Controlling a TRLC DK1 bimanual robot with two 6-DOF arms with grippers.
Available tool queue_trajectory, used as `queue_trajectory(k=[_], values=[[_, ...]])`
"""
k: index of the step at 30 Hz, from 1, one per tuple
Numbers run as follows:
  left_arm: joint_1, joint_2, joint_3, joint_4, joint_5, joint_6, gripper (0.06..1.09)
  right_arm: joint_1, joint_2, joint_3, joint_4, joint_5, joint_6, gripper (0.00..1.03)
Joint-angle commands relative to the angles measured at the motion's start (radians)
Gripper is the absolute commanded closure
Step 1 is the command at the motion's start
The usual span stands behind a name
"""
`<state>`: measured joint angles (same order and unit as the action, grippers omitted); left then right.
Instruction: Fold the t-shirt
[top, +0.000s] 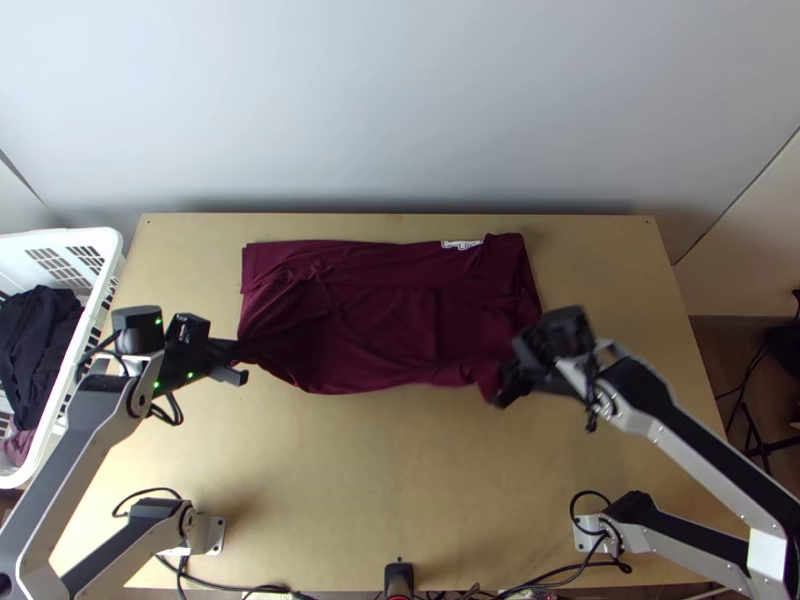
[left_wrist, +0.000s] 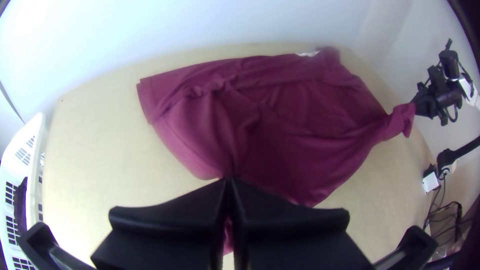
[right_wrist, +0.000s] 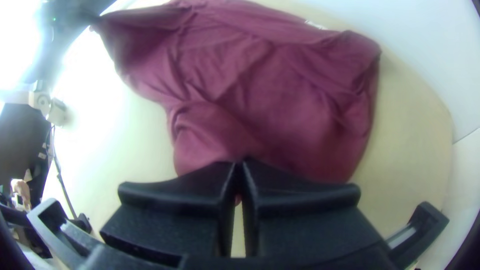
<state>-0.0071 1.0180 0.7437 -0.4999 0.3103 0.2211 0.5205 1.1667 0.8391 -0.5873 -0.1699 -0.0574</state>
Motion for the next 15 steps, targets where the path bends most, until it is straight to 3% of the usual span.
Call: queue_trajectory(k=[1,7,15], values=[[-0.033,0.108,0.086,0.043,-0.036,-0.025,1.05,-0.189,0.059,0.167,-0.036,-0.029,-0.116,0.99],[0.016,0.33,0.171,0.164,-0.063,-0.031,1.05,-0.264,0.203,0.305,-0.017,-0.04,-0.133,0.99],[0.088,0.565,0.373,0.204,-0.065,-0.069,1.05,-0.333,0.392,0.428,0.049,-0.056,-0.153,0.99]])
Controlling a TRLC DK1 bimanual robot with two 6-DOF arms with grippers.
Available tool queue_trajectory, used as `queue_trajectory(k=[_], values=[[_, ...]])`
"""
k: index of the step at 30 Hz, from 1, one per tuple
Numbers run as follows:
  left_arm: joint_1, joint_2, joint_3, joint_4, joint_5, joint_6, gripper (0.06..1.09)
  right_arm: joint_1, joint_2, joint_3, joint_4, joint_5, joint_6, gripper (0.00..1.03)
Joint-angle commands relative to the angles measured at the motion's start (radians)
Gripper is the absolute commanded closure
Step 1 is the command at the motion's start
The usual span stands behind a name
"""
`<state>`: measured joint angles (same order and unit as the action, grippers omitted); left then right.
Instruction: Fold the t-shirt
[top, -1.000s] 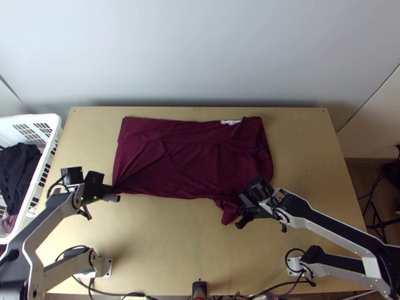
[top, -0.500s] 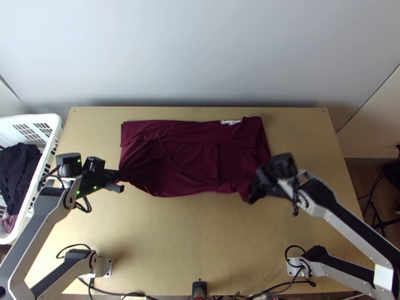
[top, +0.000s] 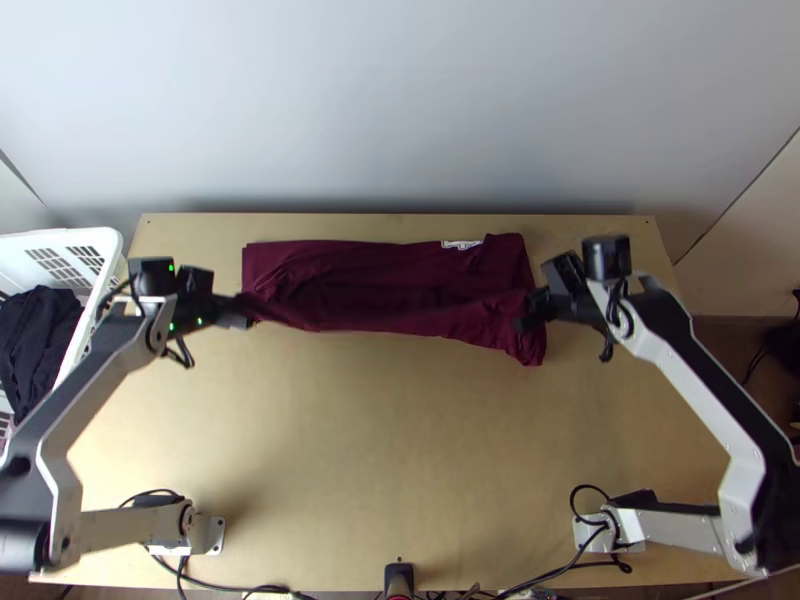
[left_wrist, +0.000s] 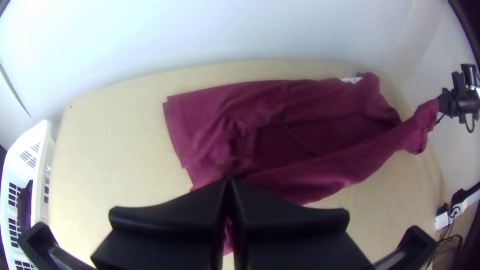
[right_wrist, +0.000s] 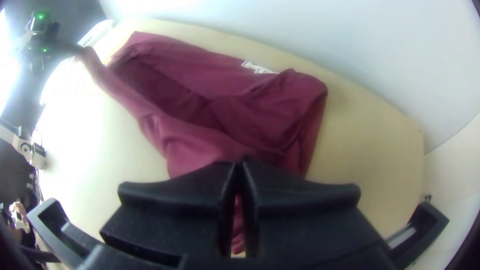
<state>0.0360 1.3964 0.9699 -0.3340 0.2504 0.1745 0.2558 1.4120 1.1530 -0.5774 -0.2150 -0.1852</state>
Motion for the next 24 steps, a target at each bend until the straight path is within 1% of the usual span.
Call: queue_trajectory(k=[1,7,14,18,22,24], values=[[0.044,0.214,0.171,0.038,-0.005,-0.026,1.05,-0.078,0.171,0.131,0.044,-0.012,-0.028,0.99],[0.016,0.354,0.302,0.03,-0.025,-0.058,1.05,-0.086,0.278,0.191,0.105,-0.012,-0.026,0.99],[-0.022,0.504,0.418,0.027,-0.031,-0.155,1.05,-0.089,0.383,0.211,0.241,-0.012,-0.014,0.99],[-0.047,0.559,0.458,0.029,-0.059,-0.19,1.05,-0.092,0.469,0.246,0.258,-0.012,-0.013,0.99],[-0.051,0.61,0.492,0.023,-0.103,-0.208,1.05,-0.09,0.516,0.235,0.309,-0.011,0.0,0.99],[-0.045,0.618,0.492,0.024,-0.108,-0.21,1.05,-0.099,0.538,0.228,0.338,-0.011,0.003,0.99]])
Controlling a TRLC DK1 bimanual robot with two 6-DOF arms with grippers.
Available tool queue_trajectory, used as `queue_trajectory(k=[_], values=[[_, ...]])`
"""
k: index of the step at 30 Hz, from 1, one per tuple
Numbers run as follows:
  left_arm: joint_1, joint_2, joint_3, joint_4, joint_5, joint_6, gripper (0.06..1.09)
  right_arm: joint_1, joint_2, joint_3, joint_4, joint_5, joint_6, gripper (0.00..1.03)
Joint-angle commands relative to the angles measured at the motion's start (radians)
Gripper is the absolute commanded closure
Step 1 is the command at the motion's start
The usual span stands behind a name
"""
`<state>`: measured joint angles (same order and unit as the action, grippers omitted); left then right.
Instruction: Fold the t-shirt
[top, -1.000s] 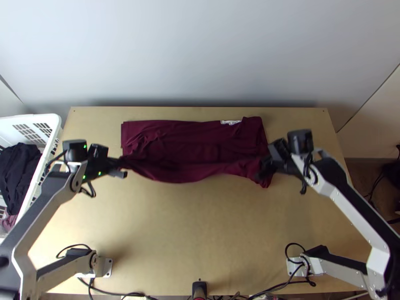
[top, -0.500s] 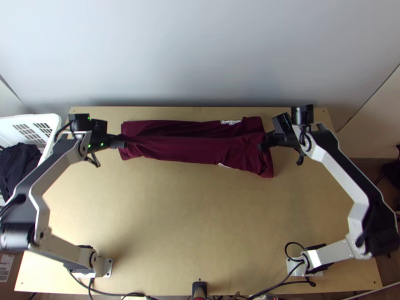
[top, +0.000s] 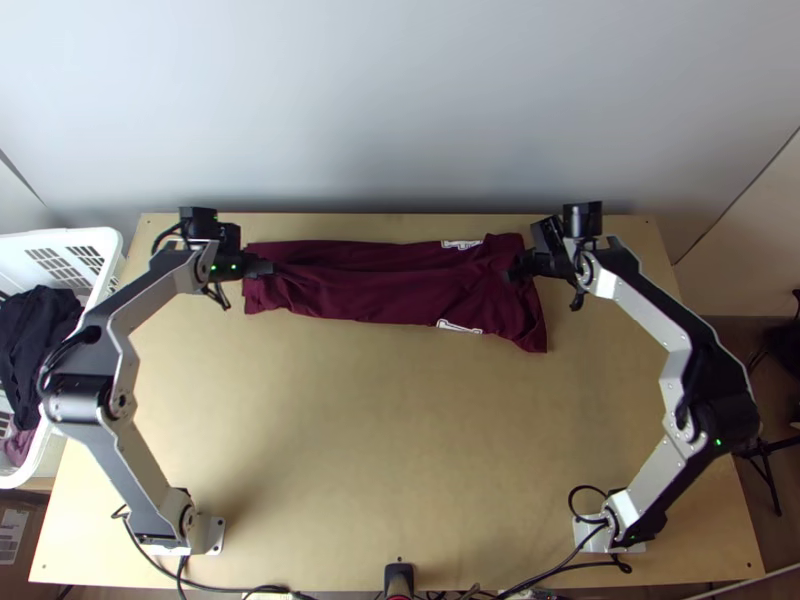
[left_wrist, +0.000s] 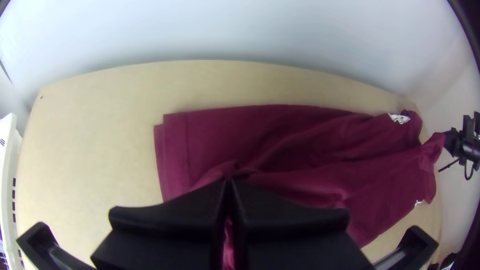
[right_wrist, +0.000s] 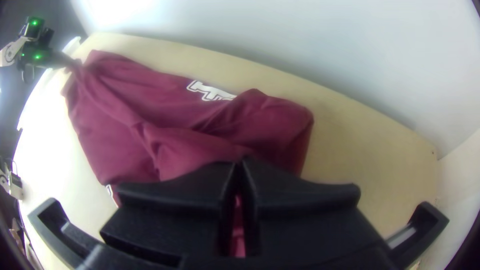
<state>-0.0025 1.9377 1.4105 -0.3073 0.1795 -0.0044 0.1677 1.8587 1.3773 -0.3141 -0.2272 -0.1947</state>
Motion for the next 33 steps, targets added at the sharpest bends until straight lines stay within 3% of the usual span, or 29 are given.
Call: queue_trajectory(k=[1,8,9,10,12,13,20,25,29,33], values=[[-0.001,0.081,0.053,-0.003,-0.037,-0.034,1.05,-0.016,0.103,-0.001,0.096,0.002,0.012,0.99],[0.027,0.09,0.051,-0.007,-0.037,-0.063,1.05,-0.066,0.191,-0.007,0.208,0.038,0.023,0.97],[0.027,0.083,0.044,-0.01,-0.037,-0.063,0.97,-0.08,0.194,-0.012,0.208,0.04,0.023,0.85],[0.027,0.075,0.042,-0.012,-0.037,-0.068,0.81,-0.086,0.194,-0.018,0.208,0.04,0.029,0.68],[0.027,0.049,0.041,-0.038,-0.035,-0.072,0.34,-0.1,0.175,-0.046,0.202,0.042,0.046,0.15],[0.027,0.029,0.036,-0.038,-0.035,-0.077,0.13,-0.102,0.157,-0.061,0.196,0.049,0.046,0.02],[0.07,-0.148,0.002,-0.056,0.003,-0.114,0.1,-0.12,-0.217,-0.245,0.159,0.049,0.058,0.03],[0.128,-0.232,-0.107,-0.07,0.118,-0.115,0.11,-0.096,-0.501,-0.351,0.033,0.045,0.063,0.03],[0.216,-0.206,-0.15,-0.076,0.305,-0.167,0.11,-0.043,-0.664,-0.396,-0.079,0.04,0.061,0.03],[0.233,-0.134,-0.165,-0.073,0.331,-0.164,0.11,-0.01,-0.727,-0.388,-0.152,0.04,0.063,0.03]])
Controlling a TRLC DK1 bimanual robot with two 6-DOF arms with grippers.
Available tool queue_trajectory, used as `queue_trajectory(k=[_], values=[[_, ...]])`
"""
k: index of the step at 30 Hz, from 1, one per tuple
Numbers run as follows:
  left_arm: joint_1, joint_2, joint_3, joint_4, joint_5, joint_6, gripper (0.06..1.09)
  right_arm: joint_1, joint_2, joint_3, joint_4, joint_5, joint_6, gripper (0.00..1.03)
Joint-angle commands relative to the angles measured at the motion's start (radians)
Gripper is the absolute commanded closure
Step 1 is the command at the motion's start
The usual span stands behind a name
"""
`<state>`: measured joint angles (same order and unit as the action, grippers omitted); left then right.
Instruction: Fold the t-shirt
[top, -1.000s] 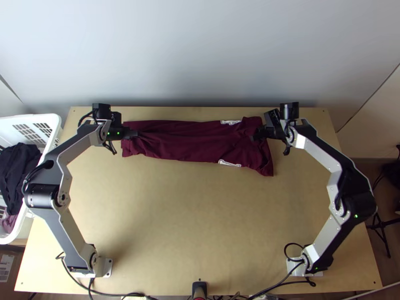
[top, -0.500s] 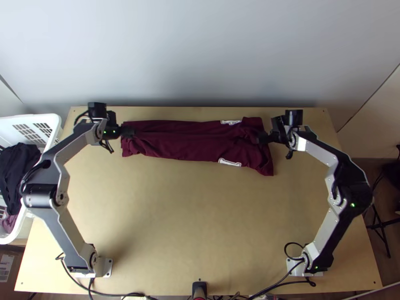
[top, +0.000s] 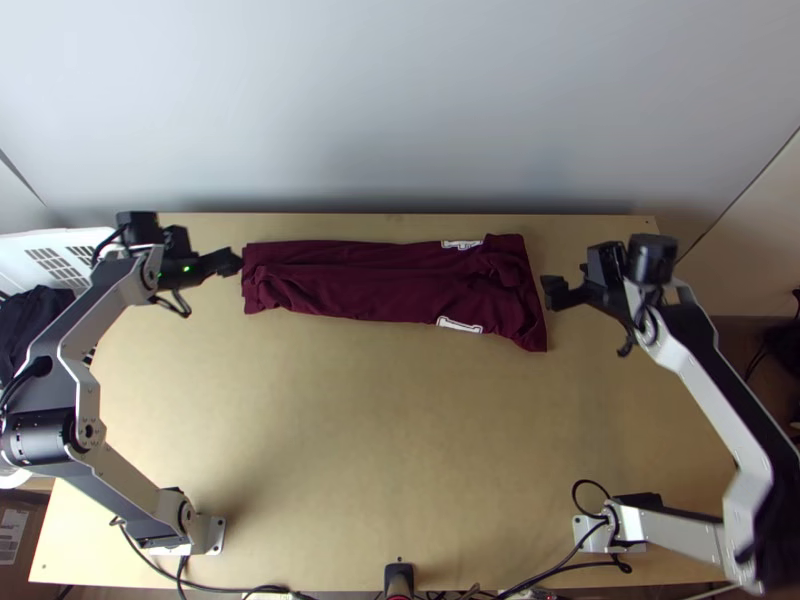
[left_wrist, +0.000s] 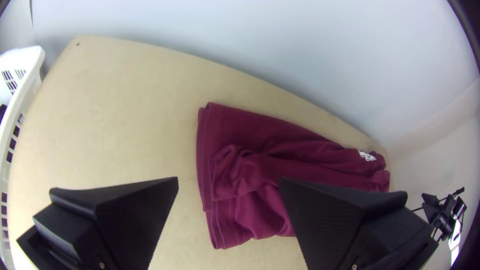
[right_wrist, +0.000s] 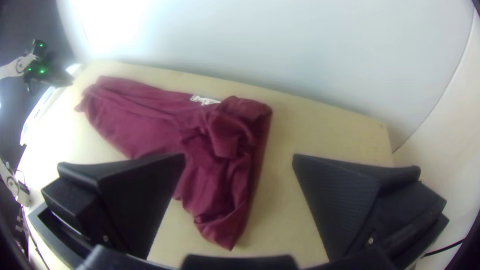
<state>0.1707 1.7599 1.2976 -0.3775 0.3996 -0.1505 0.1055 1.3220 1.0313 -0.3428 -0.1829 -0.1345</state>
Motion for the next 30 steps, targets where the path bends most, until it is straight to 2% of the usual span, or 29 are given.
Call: queue_trajectory(k=[1,4,7,12,21,24,26,27,28,30], values=[[0.059,0.056,-0.052,-0.001,0.11,-0.017,0.11,0.056,-0.199,-0.033,-0.142,-0.004,0.004,0.03],[0.058,0.089,-0.034,0.002,0.131,-0.024,0.11,0.08,-0.218,-0.002,-0.191,-0.004,0.015,0.03],[0.055,0.156,0.026,-0.014,0.205,-0.081,0.11,0.095,-0.228,0.019,-0.217,-0.004,0.032,0.03],[0.038,0.248,0.118,-0.021,0.228,-0.139,0.11,0.111,-0.241,0.013,-0.229,-0.004,0.058,0.04],[0.01,0.357,0.236,-0.095,0.258,-0.133,0.12,0.114,-0.262,-0.007,-0.237,-0.003,0.081,0.04],[-0.002,0.34,0.239,-0.097,0.272,-0.147,0.35,0.114,-0.268,-0.016,-0.24,-0.003,0.088,0.04],[-0.016,0.329,0.239,-0.092,0.291,-0.159,0.37,0.114,-0.273,-0.028,-0.243,-0.003,0.09,0.04],[-0.02,0.328,0.238,-0.092,0.317,-0.162,0.44,0.114,-0.274,-0.036,-0.243,-0.003,0.092,0.04],[-0.023,0.326,0.235,-0.084,0.331,-0.169,0.59,0.112,-0.274,-0.042,-0.243,-0.003,0.093,0.04],[-0.034,0.328,0.232,-0.083,0.357,-0.176,1.07,0.112,-0.276,-0.054,-0.243,-0.003,0.101,0.04]])
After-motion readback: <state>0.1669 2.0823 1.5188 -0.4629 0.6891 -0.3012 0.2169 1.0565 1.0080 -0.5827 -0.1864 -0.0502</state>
